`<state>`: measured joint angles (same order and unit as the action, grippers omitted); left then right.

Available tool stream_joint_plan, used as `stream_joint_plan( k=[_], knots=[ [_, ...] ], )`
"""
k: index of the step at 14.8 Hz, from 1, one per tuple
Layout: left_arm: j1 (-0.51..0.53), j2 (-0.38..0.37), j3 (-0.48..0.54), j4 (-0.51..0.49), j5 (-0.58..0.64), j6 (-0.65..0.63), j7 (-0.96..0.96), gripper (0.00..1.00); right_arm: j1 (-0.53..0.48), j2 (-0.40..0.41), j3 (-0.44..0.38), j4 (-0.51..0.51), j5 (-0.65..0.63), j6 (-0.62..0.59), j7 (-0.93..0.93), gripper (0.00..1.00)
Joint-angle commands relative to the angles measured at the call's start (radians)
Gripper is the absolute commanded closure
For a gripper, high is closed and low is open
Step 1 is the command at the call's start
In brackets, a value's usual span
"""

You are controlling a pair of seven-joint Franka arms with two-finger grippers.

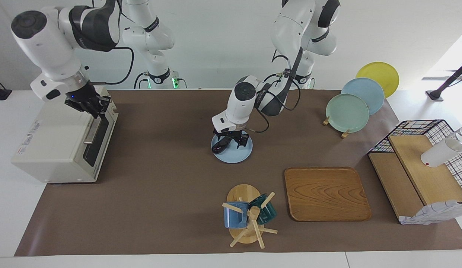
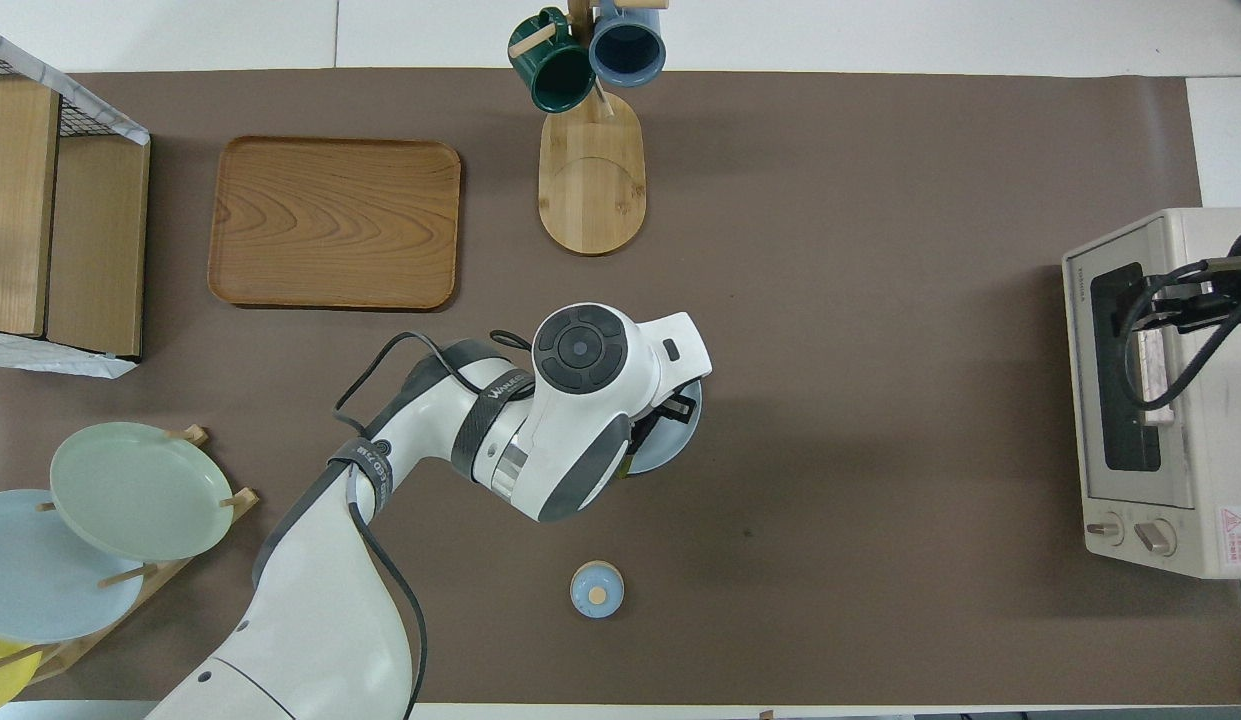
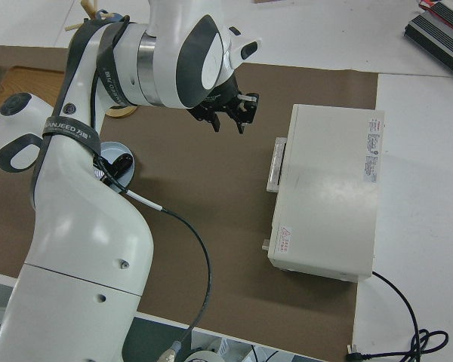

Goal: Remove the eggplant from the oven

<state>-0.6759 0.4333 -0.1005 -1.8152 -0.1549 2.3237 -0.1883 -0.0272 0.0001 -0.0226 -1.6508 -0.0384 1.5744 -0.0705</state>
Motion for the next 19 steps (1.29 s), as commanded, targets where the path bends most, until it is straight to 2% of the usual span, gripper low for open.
stream_joint_plan(
  k=[1, 3, 5, 7, 12, 14, 16, 17, 19],
  knots=[
    [-0.013, -0.013, 0.013, -0.026, -0.034, 0.028, 0.021, 0.28, 0.000, -0.009, 0.001, -0.004, 0.037, -0.030, 0.006, 0.00],
    [-0.011, -0.013, 0.013, -0.023, -0.035, 0.025, 0.021, 0.38, -0.005, -0.026, 0.001, -0.007, 0.035, -0.030, 0.069, 0.00],
    [-0.008, -0.013, 0.013, -0.021, -0.035, 0.020, 0.021, 0.43, -0.025, -0.023, -0.005, -0.017, 0.045, -0.033, 0.075, 0.00],
    [-0.007, -0.013, 0.013, -0.019, -0.035, 0.019, 0.021, 0.53, -0.019, -0.035, -0.003, -0.027, 0.041, -0.056, 0.074, 0.00],
    [0.021, -0.034, 0.015, -0.013, -0.067, -0.035, 0.021, 1.00, 0.023, -0.032, -0.017, -0.021, 0.031, -0.047, 0.060, 0.00],
    [0.048, -0.071, 0.015, -0.013, -0.092, -0.070, 0.018, 1.00, 0.068, -0.032, -0.054, -0.021, 0.028, -0.057, 0.032, 0.00],
    [0.103, -0.122, 0.018, -0.009, -0.106, -0.119, 0.012, 1.00, 0.072, -0.032, -0.079, -0.023, 0.029, -0.054, 0.009, 0.00],
    [0.152, -0.137, 0.019, 0.014, -0.115, -0.154, 0.012, 1.00, 0.067, -0.032, -0.079, -0.020, 0.029, -0.047, 0.009, 0.00],
    [0.243, -0.119, 0.027, 0.121, -0.108, -0.254, 0.007, 1.00, 0.059, -0.035, -0.079, -0.020, 0.031, -0.047, 0.020, 0.00]
  ],
)
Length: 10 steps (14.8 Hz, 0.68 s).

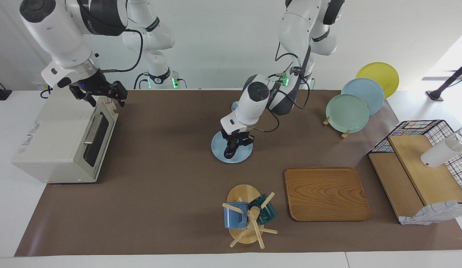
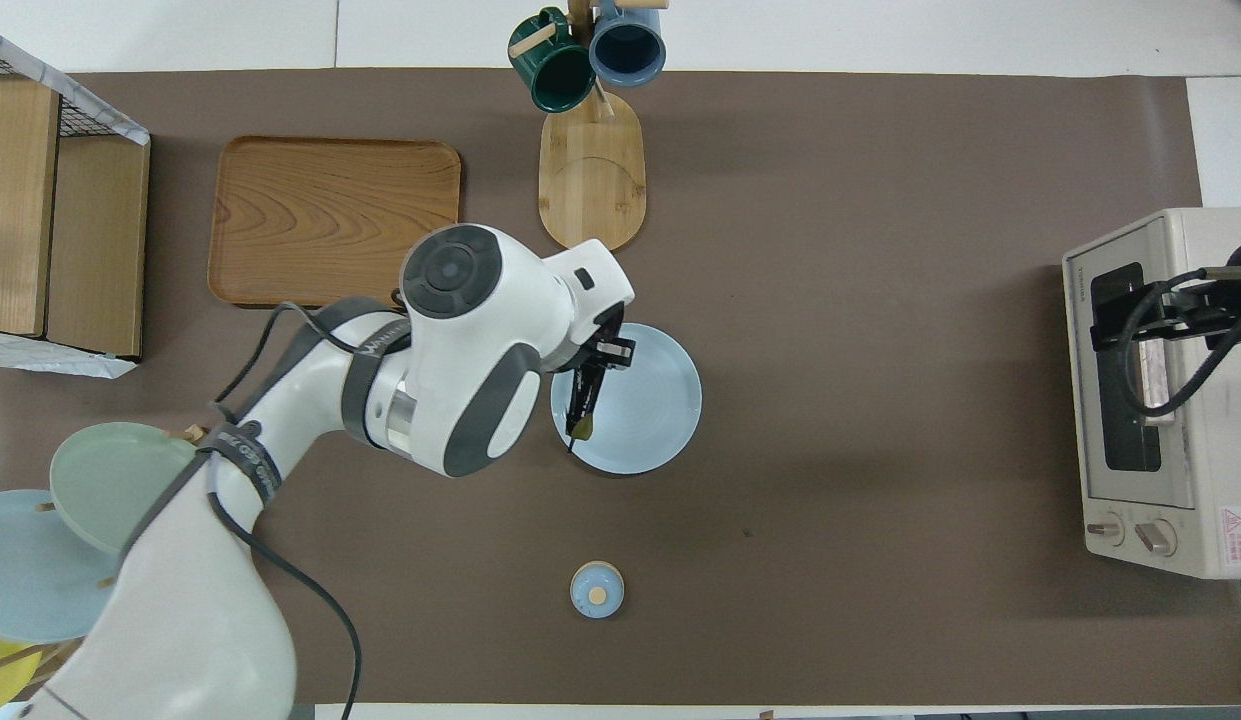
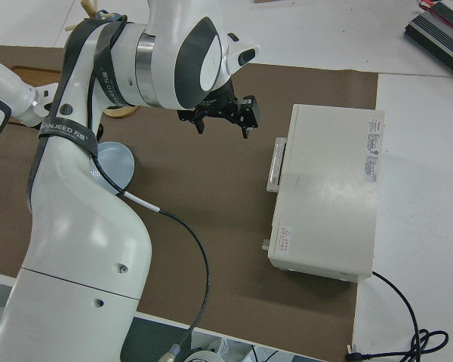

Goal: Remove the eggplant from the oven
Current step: 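Carry the eggplant to the wooden tray with the left gripper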

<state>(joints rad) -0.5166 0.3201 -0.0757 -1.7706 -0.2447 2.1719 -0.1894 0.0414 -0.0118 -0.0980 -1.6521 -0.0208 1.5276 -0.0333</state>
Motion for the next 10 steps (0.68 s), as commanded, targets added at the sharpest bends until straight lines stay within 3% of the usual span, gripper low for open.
stream_joint_plan(
  k=[1, 4, 8, 10],
  knots=[
    [0.157, 0.008, 0.005, 0.109, -0.005, -0.142, 0.008, 1.00, -0.009, -0.022, -0.003, -0.018, 0.022, 0.002, -0.017, 0.00],
    [0.321, 0.072, 0.013, 0.161, 0.119, -0.144, 0.022, 1.00, -0.003, -0.023, 0.000, -0.021, 0.024, -0.001, -0.022, 0.00],
    [0.432, 0.299, 0.014, 0.400, 0.137, -0.130, 0.071, 1.00, -0.006, -0.023, 0.000, -0.023, 0.024, -0.003, -0.022, 0.00],
    [0.454, 0.321, 0.014, 0.408, 0.154, -0.059, 0.103, 1.00, -0.005, -0.023, 0.000, -0.023, 0.024, -0.003, -0.022, 0.00]
  ],
)
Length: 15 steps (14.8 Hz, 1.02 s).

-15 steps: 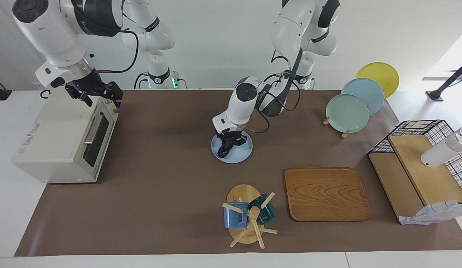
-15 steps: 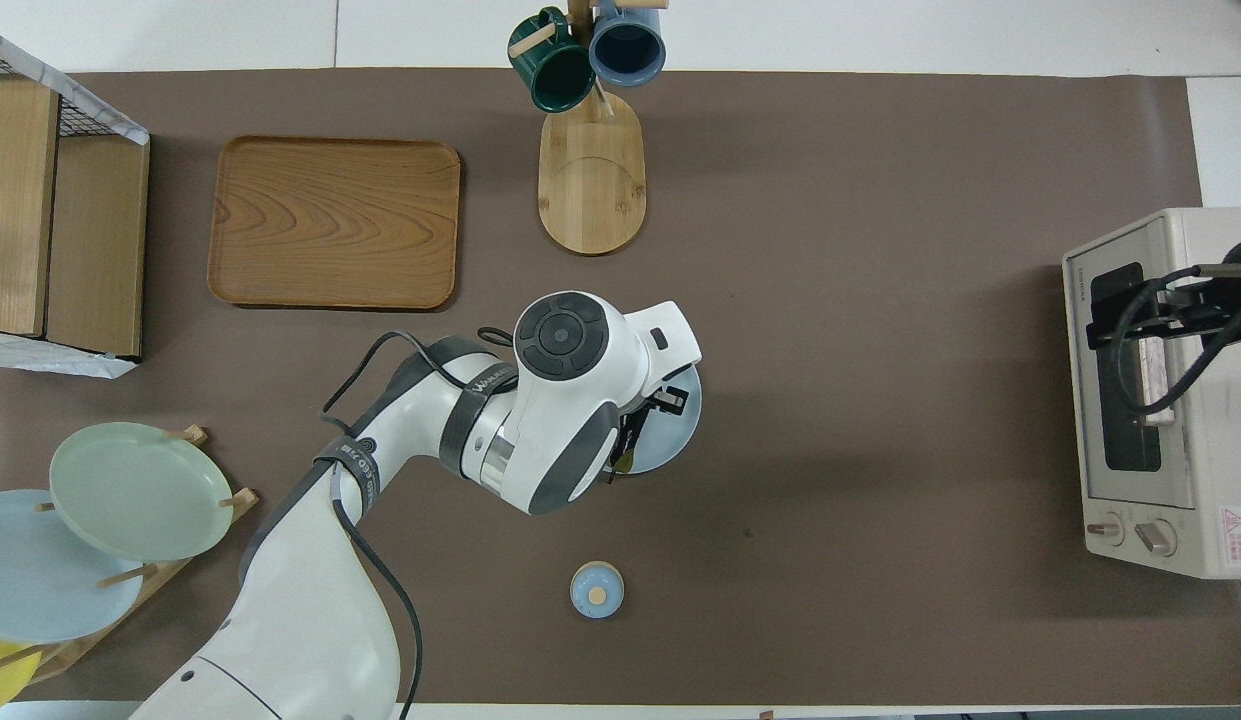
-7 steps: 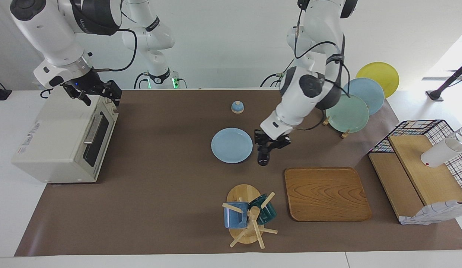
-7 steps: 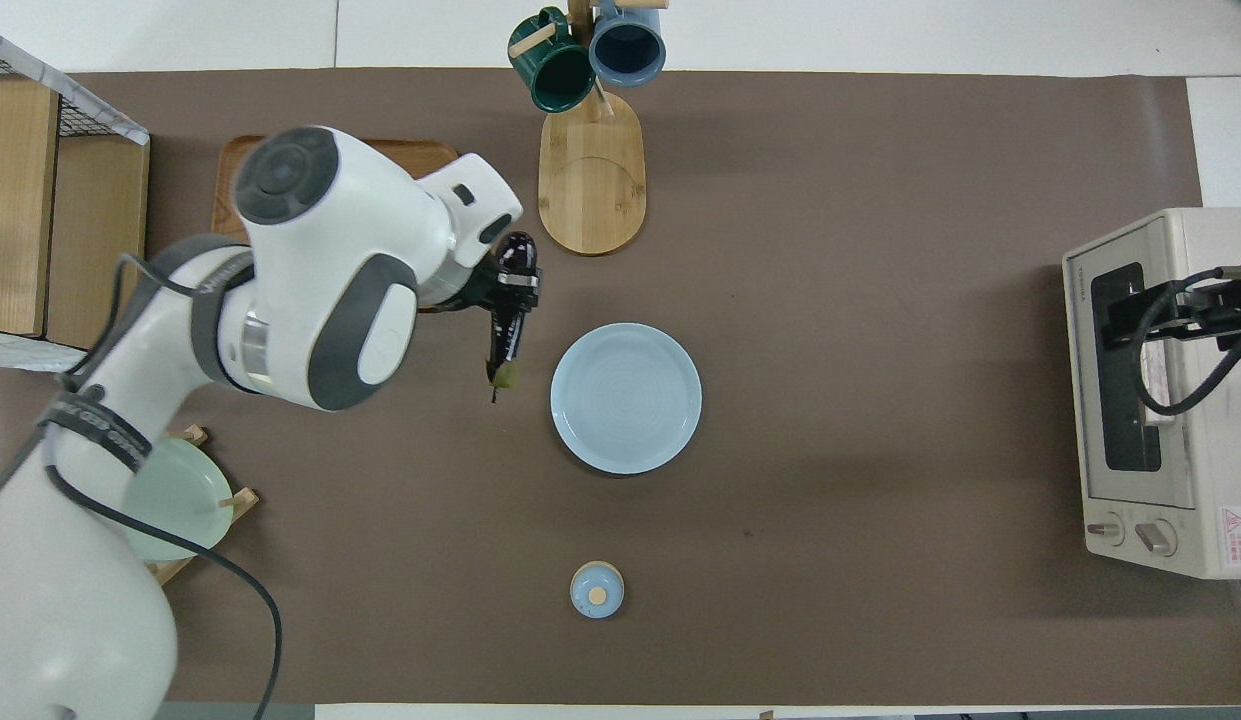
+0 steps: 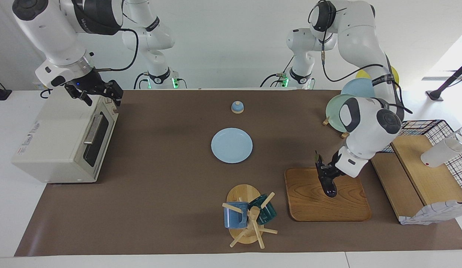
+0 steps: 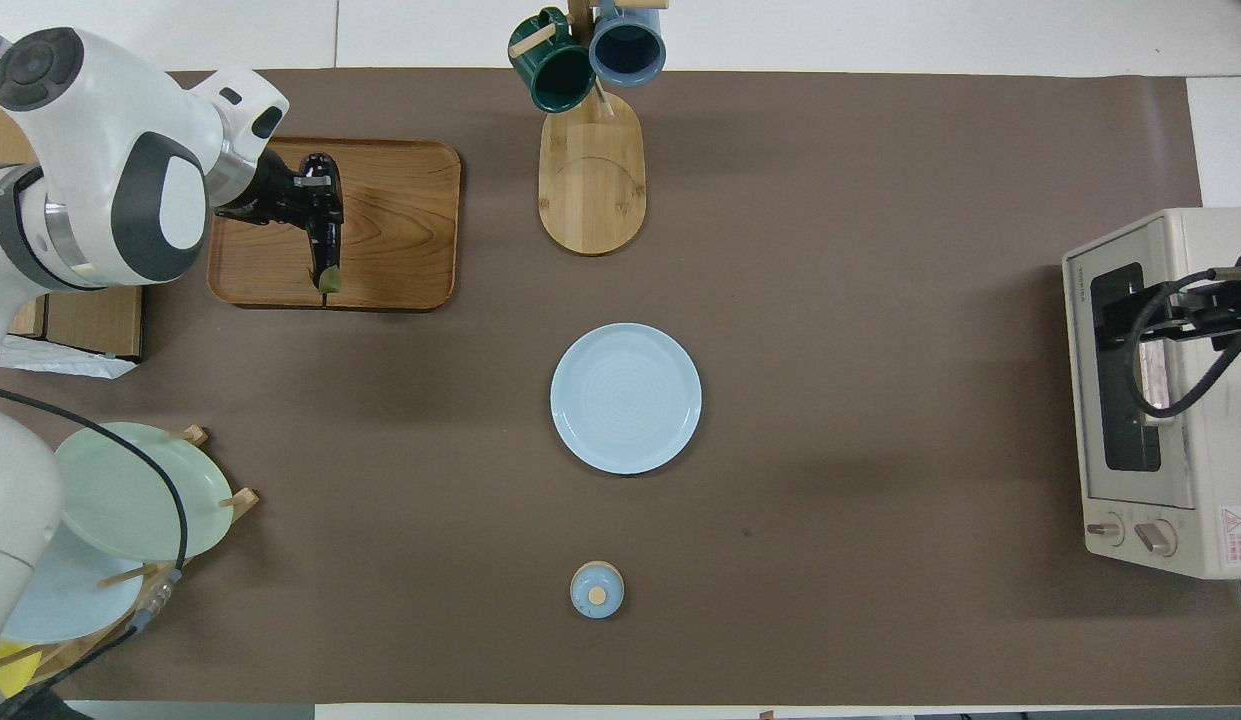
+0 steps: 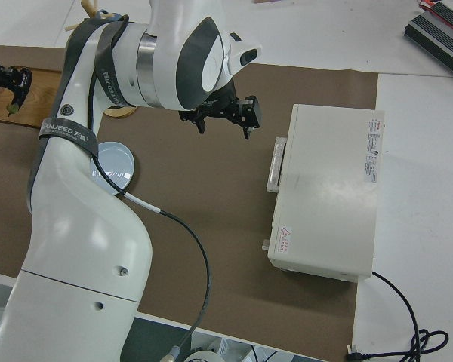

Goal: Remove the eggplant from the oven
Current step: 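Carry the eggplant to the wooden tray with the left gripper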

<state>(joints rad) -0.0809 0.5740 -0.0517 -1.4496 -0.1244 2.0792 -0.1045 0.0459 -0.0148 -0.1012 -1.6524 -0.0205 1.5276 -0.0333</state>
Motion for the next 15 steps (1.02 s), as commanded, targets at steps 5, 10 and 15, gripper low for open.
stream_joint_plan(
  k=[5, 10, 15],
  knots=[
    [0.010, 0.053, -0.010, -0.003, 0.045, 0.124, 0.022, 1.00, -0.011, -0.020, 0.003, -0.023, 0.024, -0.003, -0.022, 0.00],
    [0.012, 0.050, -0.010, 0.003, 0.048, 0.099, 0.052, 0.00, -0.011, -0.020, 0.003, -0.023, 0.024, -0.003, -0.022, 0.00],
    [0.018, 0.003, -0.010, 0.041, 0.051, -0.004, 0.052, 0.00, -0.011, -0.020, 0.003, -0.023, 0.024, -0.003, -0.022, 0.00]
  ],
)
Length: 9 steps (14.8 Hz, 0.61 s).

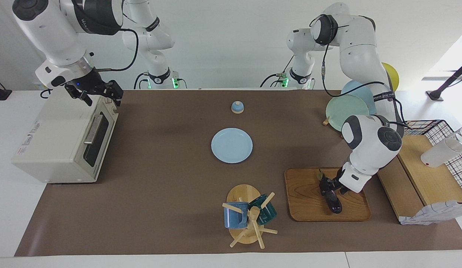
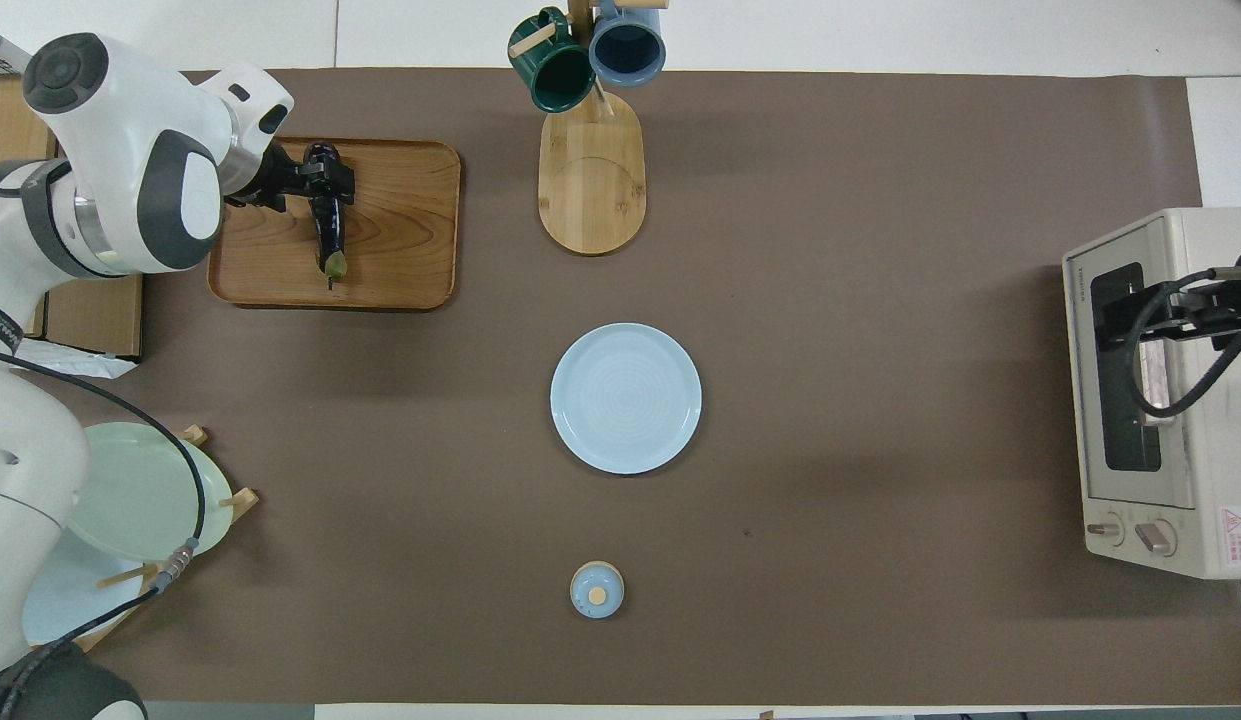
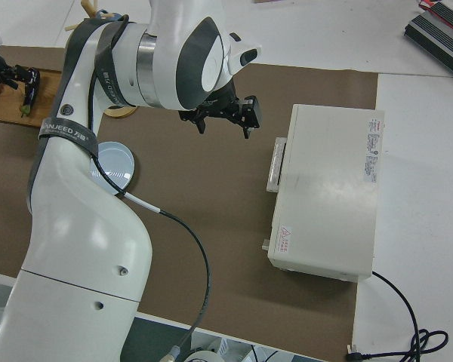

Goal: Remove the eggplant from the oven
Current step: 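Release the eggplant on the tray and lift the left gripper away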

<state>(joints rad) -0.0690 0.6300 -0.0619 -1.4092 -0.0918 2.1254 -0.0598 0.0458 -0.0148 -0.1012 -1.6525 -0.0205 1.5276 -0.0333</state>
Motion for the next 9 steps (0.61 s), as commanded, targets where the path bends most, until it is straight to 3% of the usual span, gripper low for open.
stream_joint_plan(
  k=[1, 9],
  knots=[
    [0.006, -0.085, 0.002, -0.007, 0.017, -0.070, 0.000, 0.00, -0.011, -0.020, 0.003, -0.023, 0.024, -0.003, -0.022, 0.00],
    [0.018, -0.364, 0.020, -0.014, 0.061, -0.416, -0.023, 0.00, -0.011, -0.020, 0.003, -0.023, 0.024, -0.003, -0.022, 0.00]
  ],
)
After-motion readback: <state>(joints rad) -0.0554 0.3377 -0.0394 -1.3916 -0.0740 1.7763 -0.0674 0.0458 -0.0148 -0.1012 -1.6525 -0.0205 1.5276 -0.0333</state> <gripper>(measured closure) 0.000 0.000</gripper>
